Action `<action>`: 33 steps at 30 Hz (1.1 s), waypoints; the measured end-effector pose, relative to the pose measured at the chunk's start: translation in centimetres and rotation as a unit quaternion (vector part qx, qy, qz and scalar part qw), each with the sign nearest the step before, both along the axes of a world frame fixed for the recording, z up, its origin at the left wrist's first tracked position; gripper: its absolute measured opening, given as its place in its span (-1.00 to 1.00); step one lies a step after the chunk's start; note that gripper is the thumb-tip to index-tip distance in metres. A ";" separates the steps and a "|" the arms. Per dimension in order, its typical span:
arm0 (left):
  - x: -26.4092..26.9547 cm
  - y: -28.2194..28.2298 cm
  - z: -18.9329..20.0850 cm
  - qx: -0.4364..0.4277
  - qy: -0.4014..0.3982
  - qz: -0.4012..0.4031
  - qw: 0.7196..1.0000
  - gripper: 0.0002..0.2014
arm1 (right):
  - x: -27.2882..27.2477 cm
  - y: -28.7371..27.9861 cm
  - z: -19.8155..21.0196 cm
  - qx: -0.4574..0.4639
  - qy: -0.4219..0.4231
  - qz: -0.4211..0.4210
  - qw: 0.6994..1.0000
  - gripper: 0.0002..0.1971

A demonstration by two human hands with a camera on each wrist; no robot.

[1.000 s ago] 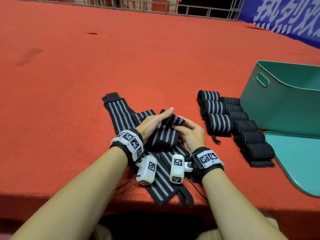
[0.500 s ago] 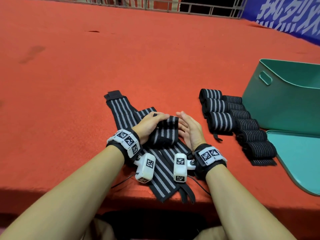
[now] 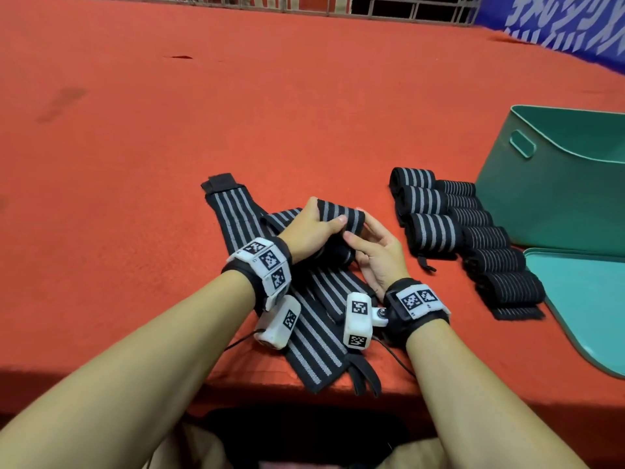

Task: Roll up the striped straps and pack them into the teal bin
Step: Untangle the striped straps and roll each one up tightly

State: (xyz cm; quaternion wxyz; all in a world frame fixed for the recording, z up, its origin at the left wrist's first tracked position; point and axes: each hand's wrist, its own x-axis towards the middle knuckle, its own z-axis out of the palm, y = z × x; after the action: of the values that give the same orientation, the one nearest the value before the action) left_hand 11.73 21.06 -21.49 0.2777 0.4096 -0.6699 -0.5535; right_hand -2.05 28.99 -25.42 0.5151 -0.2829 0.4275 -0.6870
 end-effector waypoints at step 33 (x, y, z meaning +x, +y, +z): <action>0.7 0.5 -0.3 -0.012 0.051 0.067 0.996 -0.69 | 0.6 -0.6 -0.5 0.001 0.024 -0.028 0.999 -0.53</action>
State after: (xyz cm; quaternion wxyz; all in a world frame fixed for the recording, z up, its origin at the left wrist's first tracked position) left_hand 12.42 21.59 -21.75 0.3532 0.4210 -0.6327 -0.5457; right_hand -1.43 28.38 -25.95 0.4855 -0.2869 0.4485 -0.6934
